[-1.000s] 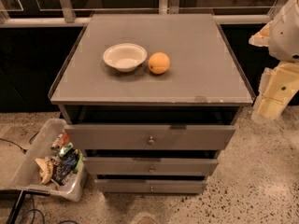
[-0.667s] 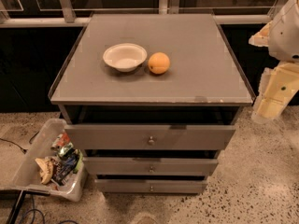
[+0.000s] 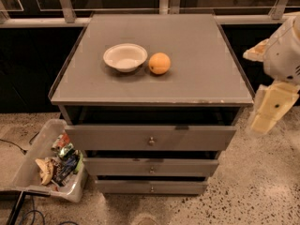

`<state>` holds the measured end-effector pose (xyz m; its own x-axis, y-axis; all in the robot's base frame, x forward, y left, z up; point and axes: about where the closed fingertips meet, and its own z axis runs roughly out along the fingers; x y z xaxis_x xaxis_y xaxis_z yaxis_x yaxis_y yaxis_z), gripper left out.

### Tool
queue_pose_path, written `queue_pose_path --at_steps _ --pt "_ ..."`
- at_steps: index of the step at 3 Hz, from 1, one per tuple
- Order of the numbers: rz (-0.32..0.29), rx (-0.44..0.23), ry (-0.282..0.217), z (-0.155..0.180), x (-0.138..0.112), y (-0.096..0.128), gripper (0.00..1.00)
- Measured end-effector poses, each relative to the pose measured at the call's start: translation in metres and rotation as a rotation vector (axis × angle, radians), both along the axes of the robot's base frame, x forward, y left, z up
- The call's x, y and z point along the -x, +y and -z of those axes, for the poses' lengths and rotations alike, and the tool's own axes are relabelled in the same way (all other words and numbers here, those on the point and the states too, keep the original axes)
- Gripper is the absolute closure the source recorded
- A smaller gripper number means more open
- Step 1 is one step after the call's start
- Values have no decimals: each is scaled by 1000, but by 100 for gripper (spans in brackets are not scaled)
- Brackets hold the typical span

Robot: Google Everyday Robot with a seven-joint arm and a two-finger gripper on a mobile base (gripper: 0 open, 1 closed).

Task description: Open top drawer

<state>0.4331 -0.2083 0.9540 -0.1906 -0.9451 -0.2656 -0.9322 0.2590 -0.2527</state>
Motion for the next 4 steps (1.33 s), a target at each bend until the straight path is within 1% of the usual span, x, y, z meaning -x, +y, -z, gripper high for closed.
queue_pose_path --at_steps 1,2,3,4 --pt "-31 -90 33 52 7 2 0" --pt "-64 -159 46 98 9 2 0" --pt "-65 -159 47 99 9 2 0" --pt "-93 -213 103 138 2 28 0"
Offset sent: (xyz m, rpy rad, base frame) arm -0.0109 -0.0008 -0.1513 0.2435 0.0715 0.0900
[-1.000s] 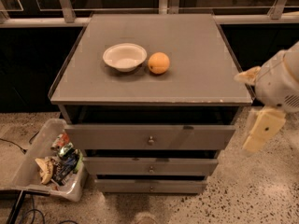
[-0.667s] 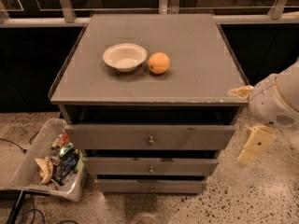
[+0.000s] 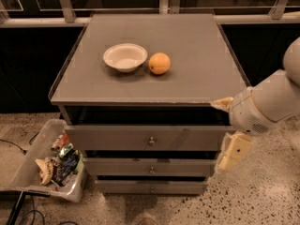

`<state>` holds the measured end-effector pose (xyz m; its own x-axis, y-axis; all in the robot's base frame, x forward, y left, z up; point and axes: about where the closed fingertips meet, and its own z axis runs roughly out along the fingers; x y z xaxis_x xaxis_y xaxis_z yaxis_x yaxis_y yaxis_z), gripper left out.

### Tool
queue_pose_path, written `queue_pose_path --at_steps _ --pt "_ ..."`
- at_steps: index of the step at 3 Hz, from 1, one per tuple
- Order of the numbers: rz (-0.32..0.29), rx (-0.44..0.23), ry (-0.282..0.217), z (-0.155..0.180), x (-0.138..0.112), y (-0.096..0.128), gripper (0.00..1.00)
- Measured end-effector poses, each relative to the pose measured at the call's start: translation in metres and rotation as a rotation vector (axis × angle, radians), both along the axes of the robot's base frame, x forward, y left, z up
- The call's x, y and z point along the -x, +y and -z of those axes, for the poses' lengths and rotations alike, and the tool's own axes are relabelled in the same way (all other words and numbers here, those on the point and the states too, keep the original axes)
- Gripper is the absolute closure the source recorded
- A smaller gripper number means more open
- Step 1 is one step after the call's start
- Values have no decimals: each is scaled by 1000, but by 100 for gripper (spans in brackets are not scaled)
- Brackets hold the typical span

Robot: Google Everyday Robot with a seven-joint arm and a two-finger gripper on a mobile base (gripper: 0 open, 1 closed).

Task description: Open top drawer

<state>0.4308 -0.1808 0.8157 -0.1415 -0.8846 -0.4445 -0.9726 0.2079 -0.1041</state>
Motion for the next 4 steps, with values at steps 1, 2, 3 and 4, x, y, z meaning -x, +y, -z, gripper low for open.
queue_pose_path --at_steps 1,2,3,4 --pt "-18 -52 50 43 -9 22 0" --pt "-24 -95 37 75 -15 35 0" --pt "-10 -143 -43 94 -27 42 0" --pt "3 -142 -77 91 -36 42 0"
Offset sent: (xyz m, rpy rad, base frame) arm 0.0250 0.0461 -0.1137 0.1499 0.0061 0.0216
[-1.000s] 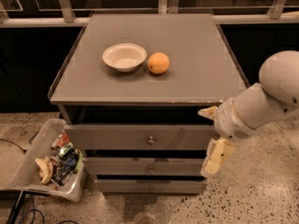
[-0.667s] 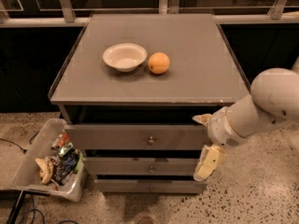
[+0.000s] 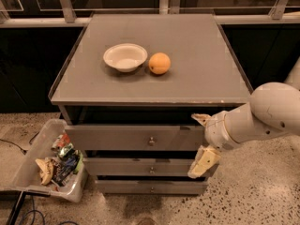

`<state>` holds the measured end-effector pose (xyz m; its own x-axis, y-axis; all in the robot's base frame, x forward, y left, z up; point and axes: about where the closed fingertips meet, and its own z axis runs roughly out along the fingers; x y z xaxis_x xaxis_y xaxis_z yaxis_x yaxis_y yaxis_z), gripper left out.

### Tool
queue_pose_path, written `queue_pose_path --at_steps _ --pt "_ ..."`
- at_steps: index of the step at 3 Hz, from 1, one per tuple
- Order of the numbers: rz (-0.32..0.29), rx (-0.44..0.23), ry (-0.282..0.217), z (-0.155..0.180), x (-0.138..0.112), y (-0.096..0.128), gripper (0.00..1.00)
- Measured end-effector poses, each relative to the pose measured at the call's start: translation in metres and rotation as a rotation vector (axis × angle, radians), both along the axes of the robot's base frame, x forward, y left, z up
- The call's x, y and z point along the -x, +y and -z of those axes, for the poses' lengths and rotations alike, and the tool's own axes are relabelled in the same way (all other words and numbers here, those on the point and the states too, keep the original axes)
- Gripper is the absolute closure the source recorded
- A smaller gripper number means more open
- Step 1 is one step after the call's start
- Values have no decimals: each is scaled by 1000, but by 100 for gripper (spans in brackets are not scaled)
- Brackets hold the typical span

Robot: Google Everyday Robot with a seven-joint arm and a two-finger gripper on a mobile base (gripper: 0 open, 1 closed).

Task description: Open top drawer

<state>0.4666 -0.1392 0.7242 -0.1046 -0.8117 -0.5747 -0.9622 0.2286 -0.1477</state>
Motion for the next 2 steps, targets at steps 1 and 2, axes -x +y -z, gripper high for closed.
queue_pose_path --at_steps 1,2 --pt "1 5 -1 1 -1 1 0" --pt "33 -3 15 26 -15 -6 0"
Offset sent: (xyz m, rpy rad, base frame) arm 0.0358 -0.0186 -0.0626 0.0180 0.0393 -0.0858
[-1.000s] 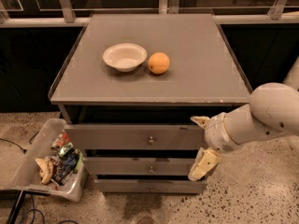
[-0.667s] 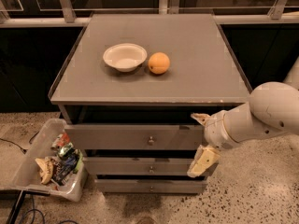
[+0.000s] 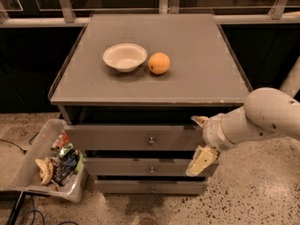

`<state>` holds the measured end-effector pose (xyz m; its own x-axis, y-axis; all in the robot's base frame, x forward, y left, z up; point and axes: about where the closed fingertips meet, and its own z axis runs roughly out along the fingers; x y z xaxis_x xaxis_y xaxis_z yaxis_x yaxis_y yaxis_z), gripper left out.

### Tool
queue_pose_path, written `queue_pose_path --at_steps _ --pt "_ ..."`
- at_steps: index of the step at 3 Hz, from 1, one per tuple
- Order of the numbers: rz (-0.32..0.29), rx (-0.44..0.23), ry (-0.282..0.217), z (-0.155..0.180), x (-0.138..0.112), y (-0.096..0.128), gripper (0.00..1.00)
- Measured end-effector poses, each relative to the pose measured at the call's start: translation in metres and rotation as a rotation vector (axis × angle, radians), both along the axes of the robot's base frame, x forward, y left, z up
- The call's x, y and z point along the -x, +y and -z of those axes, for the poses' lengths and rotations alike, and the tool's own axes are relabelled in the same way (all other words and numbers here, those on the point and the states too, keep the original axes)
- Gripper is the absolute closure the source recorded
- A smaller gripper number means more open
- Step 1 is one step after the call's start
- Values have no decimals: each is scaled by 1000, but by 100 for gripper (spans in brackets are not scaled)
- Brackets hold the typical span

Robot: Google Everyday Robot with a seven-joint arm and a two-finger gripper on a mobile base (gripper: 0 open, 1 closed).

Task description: Open top drawer

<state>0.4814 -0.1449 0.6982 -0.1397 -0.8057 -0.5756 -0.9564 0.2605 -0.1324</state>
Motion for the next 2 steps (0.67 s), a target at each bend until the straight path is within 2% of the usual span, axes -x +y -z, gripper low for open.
queue_pose_path --at_steps 1,2 --pt "31 -5 15 26 -16 -6 0" --pt "64 -8 -11 54 -44 -9 0"
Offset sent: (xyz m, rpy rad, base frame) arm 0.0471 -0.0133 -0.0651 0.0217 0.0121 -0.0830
